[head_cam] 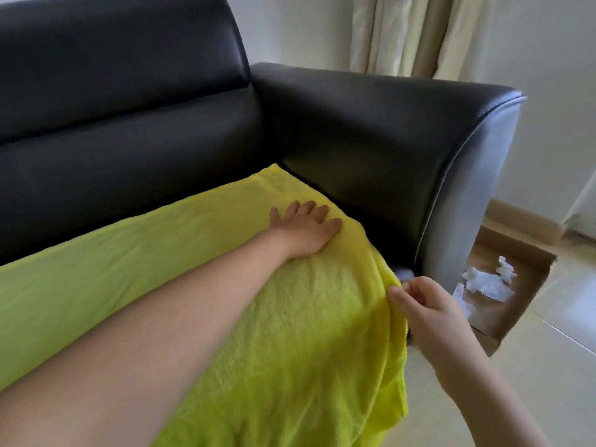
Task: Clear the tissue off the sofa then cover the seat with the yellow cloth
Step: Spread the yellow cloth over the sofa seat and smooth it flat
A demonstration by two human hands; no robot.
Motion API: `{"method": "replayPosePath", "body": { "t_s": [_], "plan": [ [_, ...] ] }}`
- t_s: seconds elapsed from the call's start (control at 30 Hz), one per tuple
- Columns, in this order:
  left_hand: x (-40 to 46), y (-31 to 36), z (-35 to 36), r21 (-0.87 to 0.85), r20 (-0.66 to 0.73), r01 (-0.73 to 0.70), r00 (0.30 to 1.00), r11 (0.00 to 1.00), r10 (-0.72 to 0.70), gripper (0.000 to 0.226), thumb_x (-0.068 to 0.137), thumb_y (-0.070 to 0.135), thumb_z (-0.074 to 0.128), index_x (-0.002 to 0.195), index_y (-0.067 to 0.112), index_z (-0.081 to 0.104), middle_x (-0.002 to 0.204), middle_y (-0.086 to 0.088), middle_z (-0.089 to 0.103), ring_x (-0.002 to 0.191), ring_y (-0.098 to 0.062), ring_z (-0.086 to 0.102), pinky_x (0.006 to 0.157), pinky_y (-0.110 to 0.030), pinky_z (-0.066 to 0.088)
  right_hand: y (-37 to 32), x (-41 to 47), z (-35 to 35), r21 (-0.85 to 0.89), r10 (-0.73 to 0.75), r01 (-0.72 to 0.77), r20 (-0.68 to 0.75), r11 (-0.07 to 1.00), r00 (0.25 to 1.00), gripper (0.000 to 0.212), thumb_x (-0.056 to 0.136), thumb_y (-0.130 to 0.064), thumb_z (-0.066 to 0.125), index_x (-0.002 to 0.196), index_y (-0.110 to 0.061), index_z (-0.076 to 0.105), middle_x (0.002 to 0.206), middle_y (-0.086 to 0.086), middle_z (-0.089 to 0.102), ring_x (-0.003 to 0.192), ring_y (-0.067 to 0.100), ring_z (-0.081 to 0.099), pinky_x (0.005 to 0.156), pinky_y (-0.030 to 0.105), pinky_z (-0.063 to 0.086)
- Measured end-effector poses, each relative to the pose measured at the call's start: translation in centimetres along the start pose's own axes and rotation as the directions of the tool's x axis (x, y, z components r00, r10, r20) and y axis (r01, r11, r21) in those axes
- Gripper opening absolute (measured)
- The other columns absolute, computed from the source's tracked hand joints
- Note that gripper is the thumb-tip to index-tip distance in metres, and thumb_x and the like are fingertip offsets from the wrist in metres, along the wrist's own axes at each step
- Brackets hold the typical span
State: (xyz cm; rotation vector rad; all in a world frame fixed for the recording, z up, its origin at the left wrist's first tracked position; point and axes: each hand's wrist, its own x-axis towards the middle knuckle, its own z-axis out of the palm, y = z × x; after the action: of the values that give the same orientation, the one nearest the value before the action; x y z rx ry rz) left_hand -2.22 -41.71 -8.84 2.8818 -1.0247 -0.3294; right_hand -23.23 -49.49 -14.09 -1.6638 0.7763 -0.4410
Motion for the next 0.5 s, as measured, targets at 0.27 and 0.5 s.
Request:
{"method": "replayPosePath", "body": {
  "t_s": [0.27,0.5],
  "plan": [
    [-0.2,-0.2,1.1,0.027,-0.101,-0.006,0.995,1.0,0.008,0.065,0.096,0.064,0.016,0.155,0.037,0.015,0.163,0.008,0.009,0.15,-0.018,0.002,0.118,-0.053,-0.002,-1.0,0.2,-1.3,0.314,0.223,-0.209,-0.009,0.926,0.975,0.029,0.097,-0.023,0.049,0.079,-0.013,0.071,0.08,0.014,0.057,0.074,0.022,0.053,0.071,0.036,0.042],
    [-0.1,-0.2,1.3,0.052,-0.116,0.0,0.993,0.999,0.006,0.065,0.095,0.065,0.017,0.154,0.038,0.015,0.163,0.008,0.01,0.15,-0.019,0.003,0.118,-0.054,-0.001,-2.5,-0.7,-2.7,0.171,0.245,-0.319,0.35,0.932,0.904,0.039,0.084,-0.042,0.067,0.095,-0.005,0.07,0.087,0.014,0.074,0.078,0.029,0.072,0.074,0.039,0.059]
  ]
}}
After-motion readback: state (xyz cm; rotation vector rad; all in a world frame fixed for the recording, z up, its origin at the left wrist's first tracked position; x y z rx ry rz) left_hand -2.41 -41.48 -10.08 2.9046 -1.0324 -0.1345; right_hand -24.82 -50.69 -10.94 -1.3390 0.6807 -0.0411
